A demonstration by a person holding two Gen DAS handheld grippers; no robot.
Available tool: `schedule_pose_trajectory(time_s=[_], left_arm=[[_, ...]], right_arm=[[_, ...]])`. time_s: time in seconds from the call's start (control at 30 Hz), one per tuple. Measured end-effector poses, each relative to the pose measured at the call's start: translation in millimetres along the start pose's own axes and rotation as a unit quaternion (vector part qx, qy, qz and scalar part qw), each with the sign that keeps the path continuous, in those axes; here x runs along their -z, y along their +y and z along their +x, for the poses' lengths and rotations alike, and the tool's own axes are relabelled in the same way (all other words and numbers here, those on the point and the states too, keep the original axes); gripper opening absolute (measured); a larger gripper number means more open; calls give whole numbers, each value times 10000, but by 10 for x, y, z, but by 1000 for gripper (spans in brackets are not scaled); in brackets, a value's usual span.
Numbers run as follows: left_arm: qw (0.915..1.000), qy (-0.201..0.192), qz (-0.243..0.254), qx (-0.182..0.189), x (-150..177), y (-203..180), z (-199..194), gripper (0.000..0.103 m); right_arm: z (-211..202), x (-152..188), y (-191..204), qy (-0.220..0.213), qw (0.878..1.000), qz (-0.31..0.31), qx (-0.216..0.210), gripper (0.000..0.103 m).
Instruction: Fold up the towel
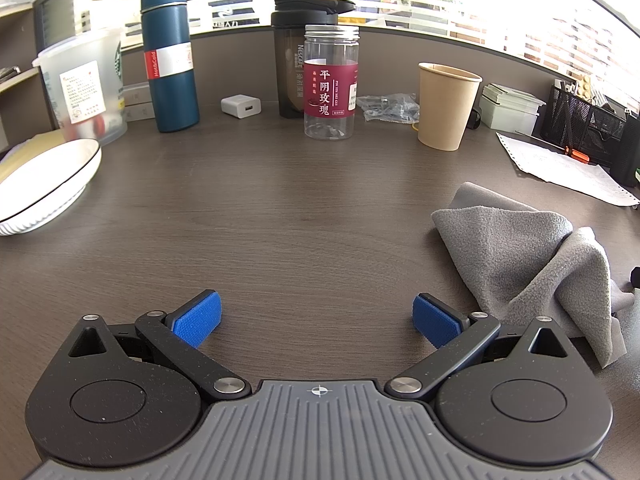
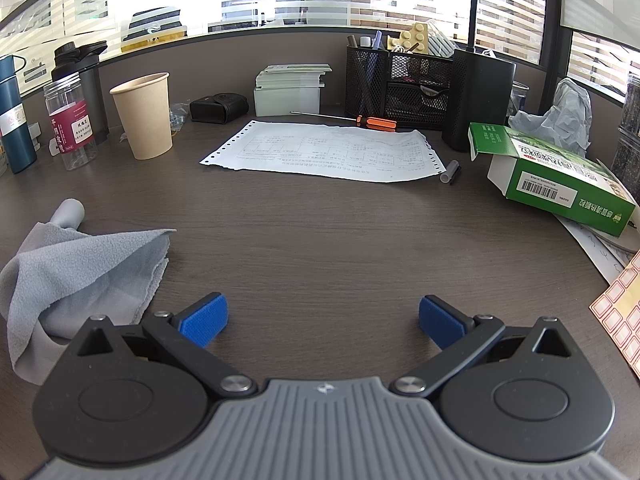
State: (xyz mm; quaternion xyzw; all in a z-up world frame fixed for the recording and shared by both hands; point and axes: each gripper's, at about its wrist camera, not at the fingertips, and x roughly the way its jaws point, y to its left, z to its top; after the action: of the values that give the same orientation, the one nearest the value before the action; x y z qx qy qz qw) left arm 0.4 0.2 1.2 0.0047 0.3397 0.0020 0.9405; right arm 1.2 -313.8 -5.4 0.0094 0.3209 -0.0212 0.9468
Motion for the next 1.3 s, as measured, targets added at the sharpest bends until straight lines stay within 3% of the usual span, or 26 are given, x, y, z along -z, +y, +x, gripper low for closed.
schedule_pose_trajectory(time_s=[0.23,0.37,0.57,0.77,0.83,0.87,0.93,1.17,1.3], left_arm=[[9996,-103,55,249,21,-1,-54,103],[9976,-515,202,418,47,-43,-182,103],[9858,-1133,388,1177,94,-85,-424,102],[9664,-1255,817,2087,146,-250,-543,94],[9599,-1198,1036,2314,174,-347,-571,87],[9571,-1142,1132,2411,189,-389,-576,79],[9515,-992,1316,2597,220,-467,-572,73],[9394,-683,1489,3011,308,-540,-573,71],[9348,-577,1517,3160,314,-552,-547,63]], right_arm=[[-11,11,4,-8,10000,-17,-16,103],[-116,39,6,-276,9996,65,4,103],[-361,80,136,-648,9968,117,-455,102],[-497,66,454,-751,9933,-299,-830,82],[-481,87,520,-672,9928,-394,-906,69],[-468,103,548,-614,9926,-416,-965,66],[-454,126,570,-558,9920,-411,-1054,60],[-390,129,634,-436,9905,-387,-1245,54],[-366,127,652,-369,9896,-377,-1337,41]])
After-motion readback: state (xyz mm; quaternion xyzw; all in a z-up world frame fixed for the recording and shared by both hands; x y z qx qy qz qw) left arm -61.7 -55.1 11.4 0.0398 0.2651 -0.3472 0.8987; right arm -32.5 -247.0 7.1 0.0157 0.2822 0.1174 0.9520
